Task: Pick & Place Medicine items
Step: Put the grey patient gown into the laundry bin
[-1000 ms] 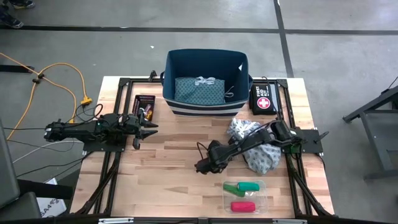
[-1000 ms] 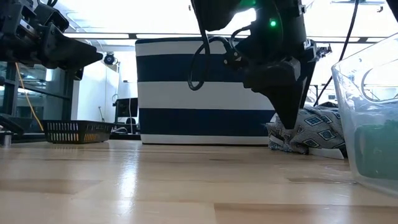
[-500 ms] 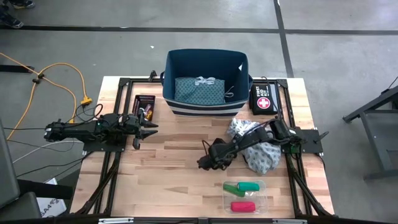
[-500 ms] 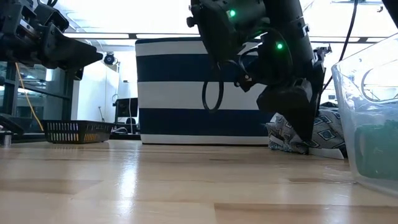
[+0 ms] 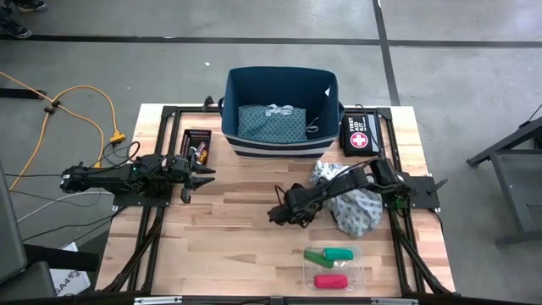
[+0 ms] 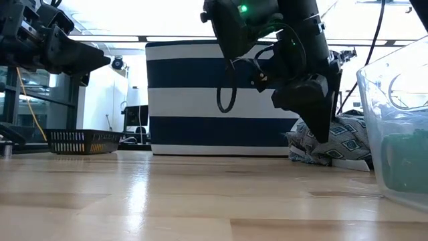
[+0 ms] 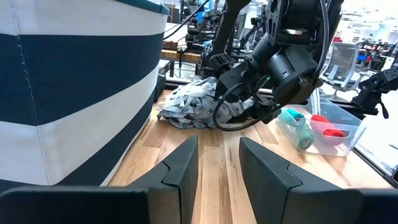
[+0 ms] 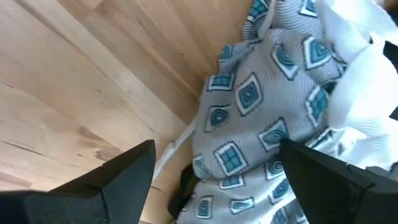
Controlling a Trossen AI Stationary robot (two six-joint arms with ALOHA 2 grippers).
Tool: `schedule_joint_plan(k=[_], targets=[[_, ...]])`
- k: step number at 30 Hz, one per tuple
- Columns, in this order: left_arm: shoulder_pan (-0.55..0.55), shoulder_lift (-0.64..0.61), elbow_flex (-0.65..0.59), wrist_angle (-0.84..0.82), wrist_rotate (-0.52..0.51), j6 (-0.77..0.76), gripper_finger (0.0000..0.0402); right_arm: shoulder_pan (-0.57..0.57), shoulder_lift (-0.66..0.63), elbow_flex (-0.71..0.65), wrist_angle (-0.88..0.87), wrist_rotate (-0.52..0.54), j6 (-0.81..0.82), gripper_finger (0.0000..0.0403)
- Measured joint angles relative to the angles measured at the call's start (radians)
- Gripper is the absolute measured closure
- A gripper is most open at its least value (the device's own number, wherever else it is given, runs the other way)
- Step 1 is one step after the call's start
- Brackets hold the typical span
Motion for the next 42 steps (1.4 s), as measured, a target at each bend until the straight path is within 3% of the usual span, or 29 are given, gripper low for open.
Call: schedule_joint_plan(k=[12, 22, 27, 37, 42], targets=[[0.0, 0.0, 0.0, 0.0, 0.0, 0.0, 0.0291, -0.005, -0.003, -0.109, 0.0, -0.02, -0.014, 0.0072], [0.0, 0.0, 0.0, 0.0, 0.0, 0.0, 0.0291, 0.0, -0.002, -0.24, -0.002, -0.027, 0.069, 0.0072], [0.0, 0.0, 0.0, 0.0, 0.0, 0.0, 0.0291, 0.0, -0.002, -0.227, -0.002, -0.059, 0.068, 0.0072], [0.0, 0.0, 0.0, 0.0, 0.0, 0.0, 0.0291, -0.04, -0.076, -0.212, -0.001, -0.011, 0.035, 0.0072], [0.0, 0.0, 0.0, 0.0, 0.0, 0.0, 0.0291, -0.054, -0.104, -0.212, -0.001, -0.051, 0.034, 0.0072]])
